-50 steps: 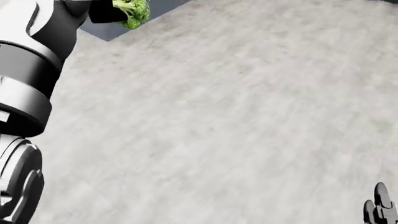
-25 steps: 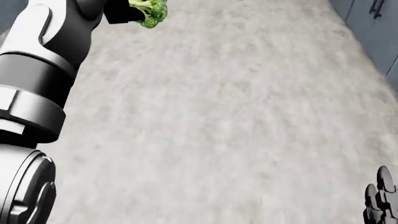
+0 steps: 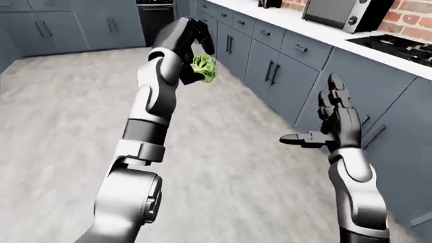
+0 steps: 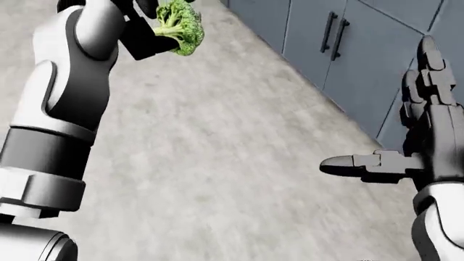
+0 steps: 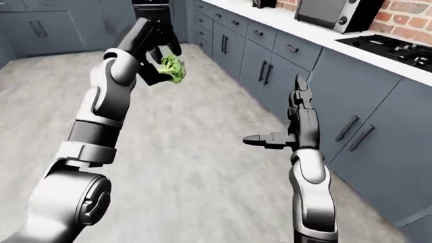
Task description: Pick the broccoli from the oven and place it on the plate on the counter.
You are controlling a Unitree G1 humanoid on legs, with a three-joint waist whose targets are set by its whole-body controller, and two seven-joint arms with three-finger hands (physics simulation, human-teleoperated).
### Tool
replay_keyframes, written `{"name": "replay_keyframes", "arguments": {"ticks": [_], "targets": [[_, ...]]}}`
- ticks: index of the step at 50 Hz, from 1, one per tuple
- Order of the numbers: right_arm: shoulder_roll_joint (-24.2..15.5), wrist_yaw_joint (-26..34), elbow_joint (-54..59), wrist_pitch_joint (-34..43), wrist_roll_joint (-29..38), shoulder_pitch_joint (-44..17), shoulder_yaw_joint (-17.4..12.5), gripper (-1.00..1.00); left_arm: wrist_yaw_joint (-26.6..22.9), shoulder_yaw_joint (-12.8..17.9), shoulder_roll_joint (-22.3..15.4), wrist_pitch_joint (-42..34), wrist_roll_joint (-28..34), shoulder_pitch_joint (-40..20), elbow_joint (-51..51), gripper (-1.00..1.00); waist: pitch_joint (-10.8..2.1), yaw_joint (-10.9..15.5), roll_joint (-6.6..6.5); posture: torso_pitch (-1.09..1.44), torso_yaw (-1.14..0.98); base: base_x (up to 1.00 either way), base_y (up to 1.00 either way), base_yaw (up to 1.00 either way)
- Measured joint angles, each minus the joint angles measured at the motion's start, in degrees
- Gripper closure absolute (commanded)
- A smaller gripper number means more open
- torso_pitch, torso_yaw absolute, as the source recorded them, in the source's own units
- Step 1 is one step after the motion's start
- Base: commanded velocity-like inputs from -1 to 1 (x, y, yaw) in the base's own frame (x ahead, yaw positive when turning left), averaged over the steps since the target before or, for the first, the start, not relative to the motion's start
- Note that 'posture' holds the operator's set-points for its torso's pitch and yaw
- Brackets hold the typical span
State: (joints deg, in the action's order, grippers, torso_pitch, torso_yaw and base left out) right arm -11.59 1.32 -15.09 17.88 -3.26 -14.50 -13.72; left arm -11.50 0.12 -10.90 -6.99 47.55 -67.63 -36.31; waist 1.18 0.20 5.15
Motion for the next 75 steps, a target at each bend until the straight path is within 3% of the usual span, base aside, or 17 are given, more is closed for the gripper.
{"name": "replay_keyframes", "arguments": {"ticks": [4,8,12,15,19,30,35,41,44,46,49,56,59,62,67,73,75], "targets": [[-0.07,-0.75,1.78,3.38,0.38,0.30,-0.79,-1.00,-0.57,-0.82,1.03,-0.70,-0.73,1.22,2.37,0.91,-0.08,-2.18,-0.53,0.00,0.00,0.00,0.00,-1.00],[-0.19,-1.08,2.43,6.55,0.32,-0.91,-0.61,-1.00,-1.53,-0.64,0.77,-1.57,-1.00,1.61,4.45,0.91,0.66,-2.29,-4.33,0.00,0.00,0.00,0.00,-1.00],[0.03,-1.32,1.06,7.09,-0.08,-1.24,-0.15,-1.00,-1.54,-0.77,1.04,-1.72,-1.08,2.76,6.98,0.91,1.68,-1.45,-6.90,0.00,0.00,0.00,0.00,-1.00],[-0.30,-1.50,-0.76,8.06,-0.38,-2.16,-0.07,-1.00,-2.02,-0.71,0.96,-2.22,-1.04,3.55,7.94,0.91,1.07,-0.79,-10.02,0.00,0.00,0.00,0.00,-1.00],[0.33,-1.32,-1.24,8.56,-0.67,-1.92,1.21,-1.00,-2.28,0.36,0.51,-3.55,-0.97,5.60,8.08,0.91,1.00,-0.11,-9.63,0.00,0.00,0.00,0.00,-1.00],[-0.03,-1.71,-1.46,7.75,-0.54,-3.58,1.24,-1.00,-1.78,0.39,0.87,-4.08,-1.69,6.66,10.72,0.91,0.28,-0.52,-0.39,0.00,0.00,0.00,0.00,-1.00],[-0.04,-2.23,-0.70,8.94,-0.23,-2.30,0.06,-1.00,-2.35,-1.56,2.29,-3.67,-2.08,7.54,11.42,0.93,0.29,-2.75,-2.38,0.00,0.00,0.00,0.00,-1.00],[-0.28,-2.16,-5.31,11.28,-0.15,-3.29,0.63,-1.00,-2.55,-1.00,2.39,-4.17,-1.78,7.70,13.68,0.93,1.86,-1.62,-6.86,0.00,0.00,0.00,0.00,-1.00],[-0.46,-2.05,-6.78,12.24,-0.19,-4.34,0.67,-1.00,-2.82,-0.98,2.40,-4.52,-1.51,8.17,14.92,0.93,1.17,-0.82,-9.90,0.00,0.00,0.00,0.00,-1.00],[0.20,-1.99,-6.96,12.28,-0.27,-4.22,1.33,-1.00,-2.71,-0.53,2.16,-4.58,-1.33,9.14,15.02,0.93,1.52,0.17,-9.62,0.00,0.00,0.00,0.00,-1.00],[0.23,-1.63,-5.83,13.20,-0.56,-4.16,2.05,-1.00,-2.98,-0.08,1.98,-5.41,-0.96,9.82,14.39,0.93,0.87,-0.24,-9.10,0.00,0.00,0.00,0.00,-1.00],[0.16,-1.97,-5.93,12.34,-0.12,-4.95,1.84,-1.00,-2.85,-0.20,2.20,-5.24,-0.92,9.87,14.66,0.95,0.83,0.25,-3.43,0.00,0.00,0.00,0.00,-0.98],[0.09,-2.27,-7.18,11.98,0.12,-4.27,1.22,-1.00,-3.01,-0.76,2.66,-4.97,-1.08,9.25,15.15,0.95,0.10,-0.24,-0.57,0.00,0.00,0.00,0.00,-0.27],[-0.35,-3.09,-7.04,12.50,1.17,-4.26,0.29,-1.00,-3.22,-1.97,3.57,-4.24,-1.49,8.93,16.23,0.95,1.21,0.28,-1.88,0.00,0.00,0.00,0.00,0.00],[0.08,-2.71,-5.64,14.09,1.65,-4.62,1.74,-1.00,-3.93,-1.59,3.32,-4.80,-1.99,9.95,15.76,0.96,2.52,0.41,-3.09,0.00,0.00,0.09,0.00,0.00],[0.07,-2.17,-7.11,13.08,1.65,-5.43,1.87,-1.00,-3.80,-0.49,2.66,-5.83,-1.95,9.54,17.12,0.97,1.68,0.18,-5.96,0.00,0.00,0.32,0.00,0.00],[0.10,-2.14,-8.16,12.80,1.65,-5.59,1.80,-1.00,-3.48,-0.52,2.62,-5.42,-2.03,8.97,17.96,0.98,1.16,-0.18,-7.59,0.00,0.00,0.34,0.00,0.00]]}}
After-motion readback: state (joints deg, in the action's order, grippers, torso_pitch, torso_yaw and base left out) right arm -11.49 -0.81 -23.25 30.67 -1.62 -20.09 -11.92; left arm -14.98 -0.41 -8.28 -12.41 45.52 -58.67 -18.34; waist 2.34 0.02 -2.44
